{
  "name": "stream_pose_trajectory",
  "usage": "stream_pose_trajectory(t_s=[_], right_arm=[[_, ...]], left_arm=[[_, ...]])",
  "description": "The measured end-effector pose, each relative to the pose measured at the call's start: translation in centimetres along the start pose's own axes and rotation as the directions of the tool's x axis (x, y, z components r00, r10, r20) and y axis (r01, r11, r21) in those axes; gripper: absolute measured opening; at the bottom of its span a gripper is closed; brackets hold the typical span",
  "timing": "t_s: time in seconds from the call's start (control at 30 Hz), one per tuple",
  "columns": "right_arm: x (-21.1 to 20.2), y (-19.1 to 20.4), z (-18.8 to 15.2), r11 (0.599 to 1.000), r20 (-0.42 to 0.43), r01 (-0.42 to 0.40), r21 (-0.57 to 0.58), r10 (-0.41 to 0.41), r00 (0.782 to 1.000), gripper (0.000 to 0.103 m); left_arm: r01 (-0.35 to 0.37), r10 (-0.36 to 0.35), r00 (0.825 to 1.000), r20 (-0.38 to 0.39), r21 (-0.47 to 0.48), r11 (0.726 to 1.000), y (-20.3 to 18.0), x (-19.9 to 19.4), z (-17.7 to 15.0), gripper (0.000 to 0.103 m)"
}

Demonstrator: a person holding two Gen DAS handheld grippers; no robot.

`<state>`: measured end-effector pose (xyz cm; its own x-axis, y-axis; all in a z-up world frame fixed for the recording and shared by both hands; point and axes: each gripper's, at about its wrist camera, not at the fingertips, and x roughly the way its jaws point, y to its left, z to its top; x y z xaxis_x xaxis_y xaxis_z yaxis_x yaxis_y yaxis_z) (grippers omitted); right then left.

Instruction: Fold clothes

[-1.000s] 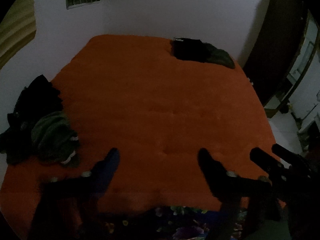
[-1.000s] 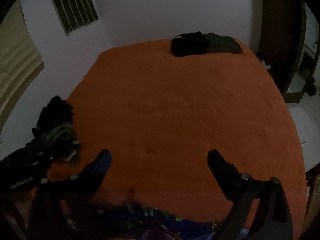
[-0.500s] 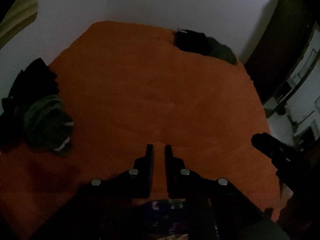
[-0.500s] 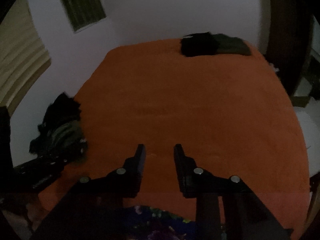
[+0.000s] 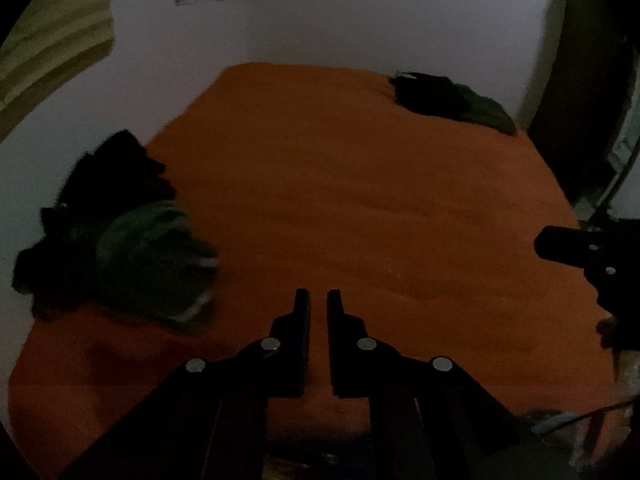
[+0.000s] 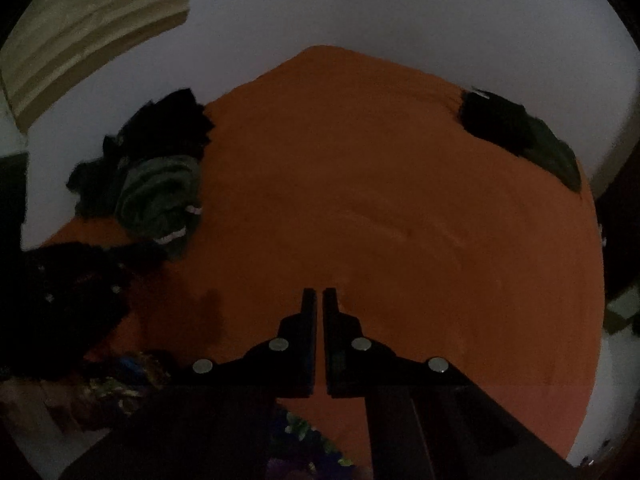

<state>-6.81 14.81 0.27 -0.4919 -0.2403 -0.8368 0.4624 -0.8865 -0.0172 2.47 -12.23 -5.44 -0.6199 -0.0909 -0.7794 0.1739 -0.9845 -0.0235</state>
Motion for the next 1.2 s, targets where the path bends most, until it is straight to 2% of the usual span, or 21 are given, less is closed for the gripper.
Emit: stream_pose_trajectory(t_s=[0.17, 0.27, 0.53, 0.67, 0.73, 0.83, 0.97, 1.1, 1.17, 1.2], right_arm=[[3.3, 2.3, 2.2, 0.999, -0.001, -0.032, -0.037, 0.032, 0.999, 0.002], [5.5, 4.2, 3.8, 0.998, 0.006, -0.054, -0.018, 0.054, 0.999, 0.002], [8.5, 9.0, 7.7, 0.993, 0.076, -0.115, -0.018, 0.116, 0.99, 0.002], [9.4, 10.3, 9.4, 0.99, 0.091, -0.138, -0.021, 0.139, 0.986, 0.002], [9.8, 10.9, 10.2, 0.989, 0.098, -0.148, -0.023, 0.15, 0.984, 0.002], [10.5, 11.8, 11.4, 0.986, 0.107, -0.164, -0.027, 0.166, 0.98, 0.002], [10.9, 13.2, 13.2, 0.986, 0.121, -0.161, -0.044, 0.165, 0.979, 0.002], [11.2, 15.2, 15.3, 0.982, 0.122, -0.171, -0.075, 0.179, 0.976, 0.002], [11.3, 16.2, 16.3, 0.98, 0.122, -0.177, -0.089, 0.187, 0.975, 0.006], [11.4, 16.7, 16.7, 0.979, 0.12, -0.183, -0.092, 0.194, 0.974, 0.015]], left_arm=[[-0.067, 0.068, 0.998, 0.011, -0.071, 0.995, 5.1, 0.2, 0.5, 0.008], [-0.108, 0.111, 0.994, 0.018, -0.127, 0.986, 8.5, 0.3, 1.0, 0.008], [-0.214, 0.238, 0.969, 0.059, -0.266, 0.94, 17.9, -0.8, 3.6, 0.009], [-0.207, 0.233, 0.972, 0.035, -0.346, 0.915, 22.6, -1.0, 4.3, 0.013], [-0.196, 0.215, 0.977, 0.007, -0.384, 0.902, 24.6, -0.7, 4.5, 0.023], [-0.156, 0.16, 0.987, -0.027, -0.435, 0.887, 27.1, 0.4, 4.6, 0.03], [-0.154, 0.138, 0.988, -0.068, -0.434, 0.887, 28.8, 1.1, 5.0, 0.033], [-0.117, 0.095, 0.993, -0.072, -0.461, 0.88, 30.5, 0.5, 6.4, 0.046], [-0.111, 0.086, 0.994, -0.073, -0.485, 0.867, 31.3, 0.1, 7.1, 0.051], [-0.116, 0.088, 0.993, -0.079, -0.497, 0.86, 31.6, -0.2, 7.6, 0.055]])
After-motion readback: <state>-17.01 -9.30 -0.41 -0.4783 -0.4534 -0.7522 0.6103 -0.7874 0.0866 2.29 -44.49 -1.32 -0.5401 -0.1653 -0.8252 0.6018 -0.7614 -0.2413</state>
